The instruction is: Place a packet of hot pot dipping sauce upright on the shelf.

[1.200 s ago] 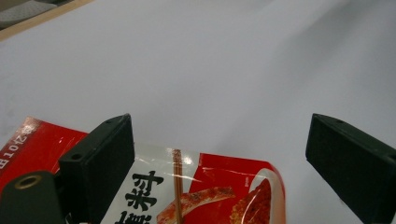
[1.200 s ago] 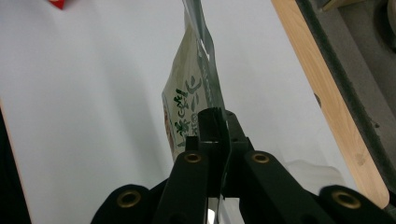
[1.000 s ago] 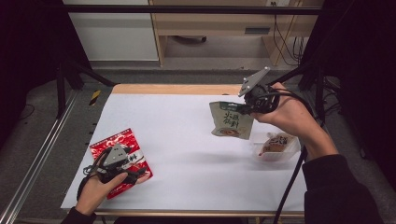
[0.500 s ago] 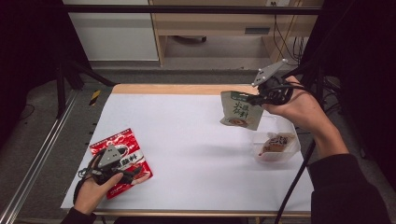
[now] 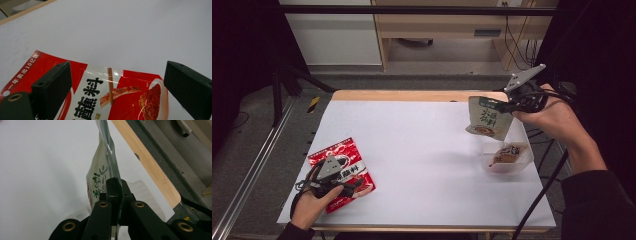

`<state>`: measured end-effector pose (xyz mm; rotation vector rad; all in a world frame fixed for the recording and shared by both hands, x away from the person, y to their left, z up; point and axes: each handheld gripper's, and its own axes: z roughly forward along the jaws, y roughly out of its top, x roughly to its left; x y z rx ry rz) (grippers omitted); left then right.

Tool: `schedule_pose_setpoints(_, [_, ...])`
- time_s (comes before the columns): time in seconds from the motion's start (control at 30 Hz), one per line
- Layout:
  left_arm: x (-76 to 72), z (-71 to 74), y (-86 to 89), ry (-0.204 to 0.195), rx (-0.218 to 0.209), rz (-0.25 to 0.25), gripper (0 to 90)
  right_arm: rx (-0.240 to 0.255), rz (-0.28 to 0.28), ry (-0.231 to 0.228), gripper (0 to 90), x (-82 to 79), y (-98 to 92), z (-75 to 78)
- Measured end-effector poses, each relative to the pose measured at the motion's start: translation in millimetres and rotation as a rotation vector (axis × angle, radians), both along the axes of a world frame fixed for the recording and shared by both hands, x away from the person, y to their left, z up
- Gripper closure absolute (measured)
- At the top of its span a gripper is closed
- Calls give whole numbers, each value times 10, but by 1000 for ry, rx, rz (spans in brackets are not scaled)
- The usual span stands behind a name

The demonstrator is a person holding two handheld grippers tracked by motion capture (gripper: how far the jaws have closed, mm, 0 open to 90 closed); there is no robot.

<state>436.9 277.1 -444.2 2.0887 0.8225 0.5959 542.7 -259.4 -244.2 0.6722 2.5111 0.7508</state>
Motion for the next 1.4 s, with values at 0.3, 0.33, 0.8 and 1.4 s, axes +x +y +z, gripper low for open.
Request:
schedule_pose_setpoints(0.3, [3, 18, 33, -10, -5, 15, 78, 4, -29, 31, 900, 7, -273, -136])
schedule_pose_setpoints(0.33, [4, 17, 34, -9, -4, 13, 78, 9, -35, 33, 900, 5, -281, -147])
schedule_pose_setpoints(0.8, [16, -1, 40, 0, -1, 12, 78, 36, -37, 58, 900, -49, -452, -270])
schedule_pose_setpoints(1.4, [23, -11, 40, 18, -15, 5, 78, 54, -32, 92, 900, -109, -586, -375])
